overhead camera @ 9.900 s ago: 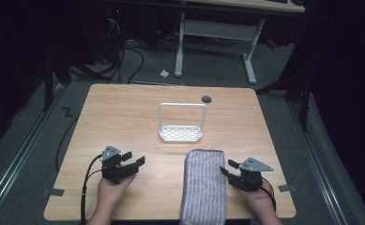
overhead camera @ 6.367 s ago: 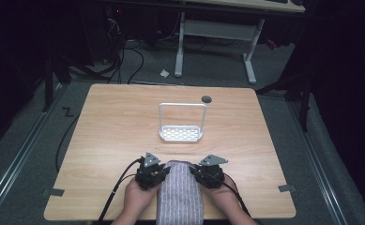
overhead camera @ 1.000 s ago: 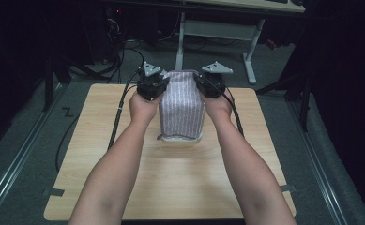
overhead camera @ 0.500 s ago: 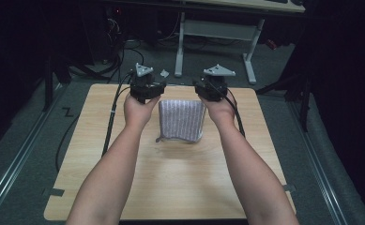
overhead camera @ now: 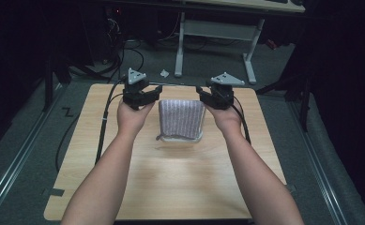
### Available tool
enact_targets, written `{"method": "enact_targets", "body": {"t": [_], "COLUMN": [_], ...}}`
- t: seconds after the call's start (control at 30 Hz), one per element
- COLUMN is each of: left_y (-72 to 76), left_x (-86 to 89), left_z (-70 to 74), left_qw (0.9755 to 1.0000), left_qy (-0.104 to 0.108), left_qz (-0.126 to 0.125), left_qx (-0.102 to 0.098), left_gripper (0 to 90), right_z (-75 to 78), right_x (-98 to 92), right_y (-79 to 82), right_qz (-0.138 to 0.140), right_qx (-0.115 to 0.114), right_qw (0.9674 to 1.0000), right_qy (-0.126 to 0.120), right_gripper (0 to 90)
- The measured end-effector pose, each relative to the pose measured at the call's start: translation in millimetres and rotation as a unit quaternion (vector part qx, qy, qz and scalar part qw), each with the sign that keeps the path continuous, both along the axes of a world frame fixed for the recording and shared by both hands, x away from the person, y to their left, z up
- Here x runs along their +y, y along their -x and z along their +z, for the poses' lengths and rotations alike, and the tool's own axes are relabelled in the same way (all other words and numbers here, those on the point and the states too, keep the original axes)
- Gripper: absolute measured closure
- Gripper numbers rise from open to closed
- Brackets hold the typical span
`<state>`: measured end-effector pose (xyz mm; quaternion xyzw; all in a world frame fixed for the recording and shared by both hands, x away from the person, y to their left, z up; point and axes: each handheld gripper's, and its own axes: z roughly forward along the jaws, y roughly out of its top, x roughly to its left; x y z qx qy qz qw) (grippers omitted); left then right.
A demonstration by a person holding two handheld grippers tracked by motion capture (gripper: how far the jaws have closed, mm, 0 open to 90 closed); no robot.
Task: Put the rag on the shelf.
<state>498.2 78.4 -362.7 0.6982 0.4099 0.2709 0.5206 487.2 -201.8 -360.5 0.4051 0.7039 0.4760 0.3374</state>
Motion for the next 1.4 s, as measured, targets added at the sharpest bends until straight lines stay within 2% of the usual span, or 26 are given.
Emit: {"method": "enact_targets", "body": {"t": [0.07,0.1,0.2,0.3,0.33,0.37,0.43,0.47,0.5,0.57,0.63,0.73,0.77,0.8,0.87,0.9,0.97,1.03,1.07,1.13,1.17,1.2,1.3,1.33,1.37,1.4], "left_y": [5.3,10.7,16.9,27.5,34.8,34.8,46.4,46.4,50.5,57.8,63.7,70.6,74.8,74.8,79.6,84.7,87.7,95.0,99.3,109.6,115.7,123.6,162.0,168.2,172.1,178.0], "left_x": [4.7,10.0,15.9,24.8,30.6,30.6,39.1,39.1,42.1,46.8,51.4,58.1,59.6,59.6,59.9,60.2,59.4,56.3,54.6,52.1,51.5,51.7,57.0,56.2,55.3,56.2], "left_z": [-3.8,-7.7,-11.2,-16.6,-22.5,-22.5,-36.8,-36.8,-42.4,-53.9,-65.5,-82.8,-93.7,-93.7,-104.1,-114.0,-119.5,-130.3,-134.9,-142.6,-146.4,-151.1,-170.7,-172.5,-169.8,-167.5], "left_qw": [1.0,1.0,0.9999,0.9998,0.9996,0.9996,0.9992,0.9992,0.9991,0.9989,0.9984,0.9967,0.9949,0.9949,0.9934,0.9916,0.9906,0.9875,0.9861,0.9839,0.9833,0.9837,0.9882,0.9849,0.9825,0.9849], "left_qy": [-0.005,0.0,0.005,0.006,0.003,0.003,0.007,0.007,0.008,-0.003,-0.007,-0.004,-0.021,-0.021,-0.03,-0.032,-0.034,-0.046,-0.056,-0.069,-0.071,-0.064,-0.027,-0.041,-0.052,-0.059], "left_qz": [0.001,-0.003,-0.01,-0.015,-0.016,-0.016,-0.017,-0.017,-0.018,-0.016,-0.019,-0.036,-0.049,-0.049,-0.055,-0.063,-0.068,-0.082,-0.088,-0.1,-0.104,-0.107,-0.108,-0.111,-0.121,-0.115], "left_qx": [-0.004,-0.001,0.005,0.01,0.021,0.021,0.036,0.036,0.038,0.045,0.052,0.073,0.086,0.086,0.096,0.108,0.113,0.126,0.129,0.132,0.131,0.13,0.105,0.126,0.132,0.115], "left_gripper": [42.3,42.0,43.2,42.6,40.5,39.5,38.1,38.0,37.9,37.7,36.2,34.8,32.0,31.8,31.5,31.1,31.1,30.8,30.6,30.6,30.4,30.4,30.9,33.9,30.9,30.6], "right_z": [-0.2,0.8,2.6,0.9,-2.6,-2.6,-11.0,-11.0,-18.2,-22.0,-34.8,-45.0,-54.9,-54.9,-64.2,-73.1,-78.1,-88.4,-98.9,-103.9,-114.7,-114.7,-135.0,-142.4,-150.4,-165.4], "right_x": [-1.4,-4.2,-8.6,-14.8,-18.1,-18.1,-24.5,-24.5,-29.8,-32.5,-39.5,-43.4,-46.9,-46.9,-49.6,-52.2,-53.6,-56.4,-58.9,-60.4,-62.9,-62.9,-65.5,-66.5,-68.8,-72.9], "right_y": [3.6,10.5,16.2,27.9,36.3,36.3,47.5,47.5,54.1,56.8,63.7,68.5,73.2,73.2,77.3,81.8,84.7,90.6,97.5,101.1,110.1,110.1,133.0,144.5,158.4,182.1], "right_qz": [0.004,0.007,0.014,0.021,0.023,0.023,0.024,0.024,0.024,0.024,0.024,0.022,0.023,0.023,0.023,0.02,0.018,0.019,0.019,0.02,0.02,0.02,0.027,0.031,0.031,0.023], "right_qx": [-0.005,-0.008,-0.004,-0.007,-0.005,-0.005,0.001,0.001,0.005,0.012,0.028,0.035,0.043,0.043,0.05,0.059,0.061,0.068,0.076,0.081,0.088,0.088,0.104,0.104,0.099,0.09], "right_qw": [1.0,0.9999,0.9999,0.9997,0.9996,0.9996,0.9996,0.9996,0.9995,0.9994,0.9989,0.9986,0.9982,0.9982,0.9976,0.9971,0.9971,0.9967,0.996,0.9955,0.9948,0.9948,0.9938,0.9937,0.9944,0.9948], "right_qy": [0.0,0.005,0.007,0.011,0.015,0.015,0.017,0.017,0.017,0.02,0.03,0.033,0.034,0.034,0.042,0.044,0.042,0.04,0.044,0.045,0.047,0.047,0.028,0.024,0.021,0.041], "right_gripper": [53.6,51.9,49.1,48.1,48.1,48.1,47.8,47.8,47.4,47.1,46.9,47.1,47.1,47.1,47.5,49.3,49.9,50.2,50.4,50.3,49.2,49.2,46.0,45.0,45.7,51.1]}}
